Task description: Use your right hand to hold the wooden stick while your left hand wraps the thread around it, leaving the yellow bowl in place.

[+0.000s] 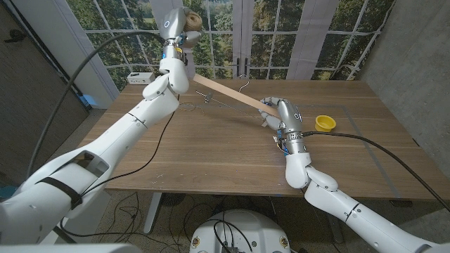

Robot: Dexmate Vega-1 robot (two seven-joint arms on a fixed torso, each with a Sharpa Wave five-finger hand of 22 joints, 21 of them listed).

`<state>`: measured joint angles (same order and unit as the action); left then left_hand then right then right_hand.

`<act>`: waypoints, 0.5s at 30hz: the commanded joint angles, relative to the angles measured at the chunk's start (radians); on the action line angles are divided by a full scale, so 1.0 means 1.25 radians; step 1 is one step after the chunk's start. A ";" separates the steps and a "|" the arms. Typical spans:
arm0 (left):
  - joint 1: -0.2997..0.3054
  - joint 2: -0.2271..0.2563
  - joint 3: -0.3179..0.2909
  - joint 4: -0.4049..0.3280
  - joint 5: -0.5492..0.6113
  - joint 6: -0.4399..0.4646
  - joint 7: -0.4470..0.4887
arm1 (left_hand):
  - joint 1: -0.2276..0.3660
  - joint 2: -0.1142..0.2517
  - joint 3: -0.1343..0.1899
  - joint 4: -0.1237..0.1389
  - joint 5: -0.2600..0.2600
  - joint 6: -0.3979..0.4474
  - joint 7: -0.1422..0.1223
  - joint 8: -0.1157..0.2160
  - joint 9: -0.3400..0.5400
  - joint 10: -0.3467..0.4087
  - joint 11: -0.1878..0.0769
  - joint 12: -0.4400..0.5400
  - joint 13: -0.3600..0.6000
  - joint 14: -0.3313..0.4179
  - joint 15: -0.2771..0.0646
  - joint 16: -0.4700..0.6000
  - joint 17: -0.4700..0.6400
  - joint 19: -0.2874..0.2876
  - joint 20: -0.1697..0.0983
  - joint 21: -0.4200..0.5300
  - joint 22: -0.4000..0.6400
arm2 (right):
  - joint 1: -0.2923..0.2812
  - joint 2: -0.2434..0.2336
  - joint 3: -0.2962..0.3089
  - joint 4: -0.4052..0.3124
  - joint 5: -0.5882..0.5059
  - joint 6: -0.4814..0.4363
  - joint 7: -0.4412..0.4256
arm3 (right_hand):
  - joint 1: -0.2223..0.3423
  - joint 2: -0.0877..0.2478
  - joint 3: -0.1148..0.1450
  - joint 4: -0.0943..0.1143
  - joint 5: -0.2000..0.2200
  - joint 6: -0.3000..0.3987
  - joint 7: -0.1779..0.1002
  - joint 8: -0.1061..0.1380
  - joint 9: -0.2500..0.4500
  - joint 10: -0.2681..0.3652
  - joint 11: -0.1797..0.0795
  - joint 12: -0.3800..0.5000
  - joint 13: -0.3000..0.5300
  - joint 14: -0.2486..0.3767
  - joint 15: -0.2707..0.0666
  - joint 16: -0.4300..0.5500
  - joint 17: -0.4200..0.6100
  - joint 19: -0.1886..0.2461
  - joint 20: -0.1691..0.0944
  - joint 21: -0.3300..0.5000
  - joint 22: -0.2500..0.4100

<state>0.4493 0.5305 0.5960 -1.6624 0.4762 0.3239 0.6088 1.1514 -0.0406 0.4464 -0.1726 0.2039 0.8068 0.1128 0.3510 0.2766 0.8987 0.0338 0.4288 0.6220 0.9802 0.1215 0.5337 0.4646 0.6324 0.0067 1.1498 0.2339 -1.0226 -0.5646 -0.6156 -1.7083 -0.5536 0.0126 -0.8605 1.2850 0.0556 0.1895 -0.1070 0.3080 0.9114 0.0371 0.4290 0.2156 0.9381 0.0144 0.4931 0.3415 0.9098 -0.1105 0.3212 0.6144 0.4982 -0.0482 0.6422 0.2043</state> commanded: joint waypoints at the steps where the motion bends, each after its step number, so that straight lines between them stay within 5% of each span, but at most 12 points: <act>1: -0.013 -0.048 0.017 0.014 -0.017 -0.058 0.014 | 0.120 0.151 0.038 0.031 0.007 0.091 -0.011 -0.002 0.003 0.046 -0.035 -0.005 0.004 0.232 -0.271 0.152 0.268 0.050 -0.137 0.101 0.044 | 0.006 0.000 -0.006 0.008 0.002 0.018 0.011 | 0.090 0.090 0.000 0.003 0.003 0.075 -0.070 0.006 0.123 0.077 -0.057 0.110 0.095 0.015 -0.101 -0.003 0.005 -0.003 -0.045 0.005 0.002; 15: 0.009 -0.085 0.024 0.003 -0.040 -0.127 0.026 | 0.114 0.150 0.047 0.030 0.005 0.091 -0.010 -0.005 0.004 0.050 -0.036 -0.017 0.004 0.231 -0.272 0.136 0.254 0.048 -0.141 0.106 0.024 | 0.017 0.010 -0.009 0.022 0.009 0.030 0.020 | 0.090 0.091 -0.001 0.005 0.005 0.076 -0.070 0.005 0.120 0.078 -0.059 0.108 0.094 0.018 -0.100 -0.009 0.009 -0.008 -0.045 0.016 0.001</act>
<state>0.4402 0.4623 0.6175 -1.6546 0.4399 0.2254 0.6200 1.1514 -0.0406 0.4515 -0.1776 0.2039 0.8084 0.1144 0.3471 0.2765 0.9043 0.0392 0.4108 0.6252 0.9822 0.1234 0.5337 0.4652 0.6324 0.0067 1.1557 0.2339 -1.0104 -0.5603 -0.6234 -1.6921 -0.5488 0.0412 -0.8457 1.2901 0.0504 0.1882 -0.1082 0.3078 0.9167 0.0315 0.4262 0.2156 0.9382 0.0143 0.4931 0.3415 0.9116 -0.1092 0.3135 0.6236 0.4944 -0.0442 0.6547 0.2045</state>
